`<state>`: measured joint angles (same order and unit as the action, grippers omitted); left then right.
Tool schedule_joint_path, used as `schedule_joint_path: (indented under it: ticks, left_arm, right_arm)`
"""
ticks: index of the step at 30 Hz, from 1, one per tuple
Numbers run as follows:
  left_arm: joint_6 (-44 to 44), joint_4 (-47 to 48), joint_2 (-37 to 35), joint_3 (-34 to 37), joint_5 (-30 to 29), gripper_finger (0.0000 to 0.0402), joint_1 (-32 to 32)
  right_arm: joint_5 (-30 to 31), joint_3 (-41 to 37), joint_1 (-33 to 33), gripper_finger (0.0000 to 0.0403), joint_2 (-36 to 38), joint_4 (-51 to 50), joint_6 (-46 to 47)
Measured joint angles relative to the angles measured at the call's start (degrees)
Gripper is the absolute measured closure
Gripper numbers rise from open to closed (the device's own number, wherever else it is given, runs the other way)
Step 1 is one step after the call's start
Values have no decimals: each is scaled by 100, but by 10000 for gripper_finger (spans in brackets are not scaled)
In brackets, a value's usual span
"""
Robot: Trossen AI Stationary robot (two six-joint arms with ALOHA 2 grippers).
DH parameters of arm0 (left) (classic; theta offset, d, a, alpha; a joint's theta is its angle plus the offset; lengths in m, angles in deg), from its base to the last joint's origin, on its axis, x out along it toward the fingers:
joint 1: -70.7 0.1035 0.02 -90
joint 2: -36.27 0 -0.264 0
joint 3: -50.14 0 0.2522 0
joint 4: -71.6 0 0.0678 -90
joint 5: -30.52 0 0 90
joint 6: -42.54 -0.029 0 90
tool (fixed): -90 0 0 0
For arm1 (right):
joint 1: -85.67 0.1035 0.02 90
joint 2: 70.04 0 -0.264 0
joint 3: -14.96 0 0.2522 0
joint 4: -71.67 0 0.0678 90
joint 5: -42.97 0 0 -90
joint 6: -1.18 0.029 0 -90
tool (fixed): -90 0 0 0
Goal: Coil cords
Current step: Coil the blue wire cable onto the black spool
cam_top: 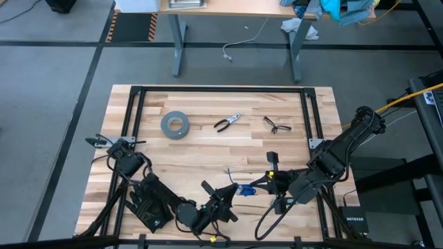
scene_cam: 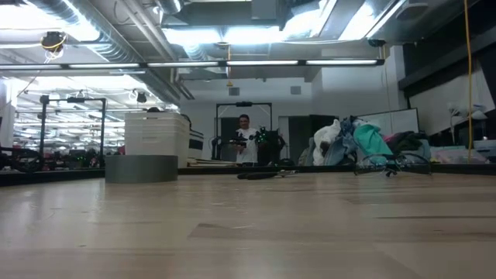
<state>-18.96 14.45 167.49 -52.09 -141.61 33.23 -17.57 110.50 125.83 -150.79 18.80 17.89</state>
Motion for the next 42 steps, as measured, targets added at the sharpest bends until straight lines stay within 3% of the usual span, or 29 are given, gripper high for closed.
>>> schedule_joint_path:
  ticks: [6, 19, 34, 42]
  left_arm:
    - [99, 568, -546, 0, -36, 400, -205]
    - [1489, 3601, -1566, 0, -290, 400, -293]
    - [2113, 3854, -1998, 0, -217, 400, -326]
    - [3952, 5784, -2002, -3, -41, 400, -260]
  right_arm:
    - [-60, 0, 0, 400, 11, -12, -13]
    - [259, 9, -4, 400, -4, -345, -18]
    - [1176, 8, -160, 400, -466, -293, -338]
    - [1101, -13, -155, 400, -595, 187, -822]
